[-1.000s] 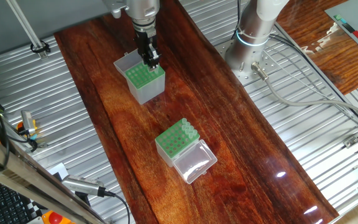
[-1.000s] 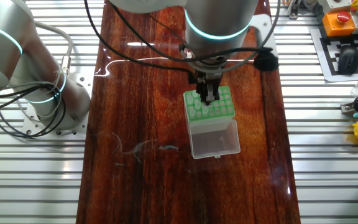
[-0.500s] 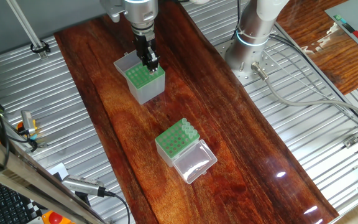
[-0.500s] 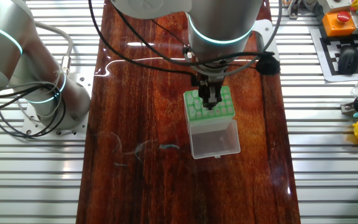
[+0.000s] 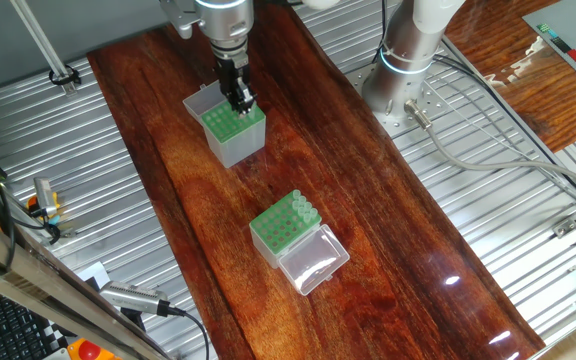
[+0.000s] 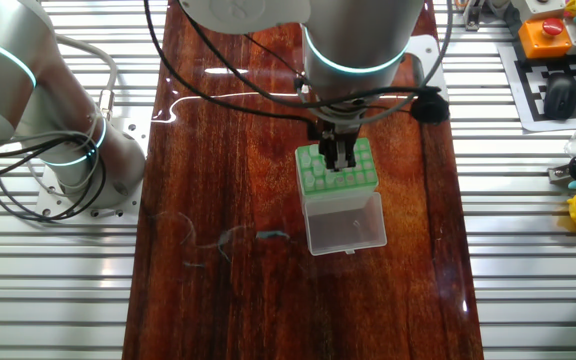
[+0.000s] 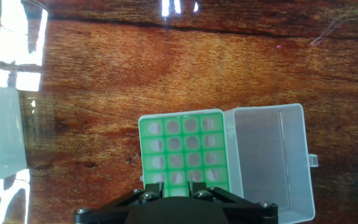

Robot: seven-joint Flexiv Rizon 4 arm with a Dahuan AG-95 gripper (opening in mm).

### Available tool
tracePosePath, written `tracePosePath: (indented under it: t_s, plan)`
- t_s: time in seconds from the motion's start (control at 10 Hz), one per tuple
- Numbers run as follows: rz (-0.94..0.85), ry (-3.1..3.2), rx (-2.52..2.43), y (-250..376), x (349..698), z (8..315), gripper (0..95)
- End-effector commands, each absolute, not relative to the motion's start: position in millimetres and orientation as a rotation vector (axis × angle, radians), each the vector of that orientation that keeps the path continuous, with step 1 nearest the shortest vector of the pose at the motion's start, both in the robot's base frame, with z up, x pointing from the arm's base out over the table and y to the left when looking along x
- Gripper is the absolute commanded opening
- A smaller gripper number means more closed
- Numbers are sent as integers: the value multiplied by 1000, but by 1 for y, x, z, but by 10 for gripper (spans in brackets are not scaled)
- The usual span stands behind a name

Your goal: Transfer all large pipette tips from one holder to another

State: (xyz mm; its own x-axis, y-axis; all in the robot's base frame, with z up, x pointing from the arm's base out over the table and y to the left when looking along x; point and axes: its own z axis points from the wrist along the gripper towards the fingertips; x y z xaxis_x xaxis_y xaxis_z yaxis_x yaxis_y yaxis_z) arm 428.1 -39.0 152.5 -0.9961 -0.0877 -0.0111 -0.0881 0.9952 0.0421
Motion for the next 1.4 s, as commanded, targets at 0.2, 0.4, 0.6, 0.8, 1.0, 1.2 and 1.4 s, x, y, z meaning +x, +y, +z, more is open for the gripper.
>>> tracePosePath:
  t_s: [0.2, 0.4, 0.6, 0.8, 1.0, 1.2, 1.4]
  plan:
    - [65, 3128, -135, -39, 428, 151, 0]
    - [64, 3129, -140, -39, 428, 151, 0]
    - [64, 3130, -145, -39, 428, 158, 0]
    - [65, 3130, -150, -40, 427, 166, 0]
    - [68, 3130, -160, -40, 424, 182, 0]
    - [68, 3129, -188, -39, 422, 206, 0]
    - [67, 3132, -199, -40, 422, 228, 0]
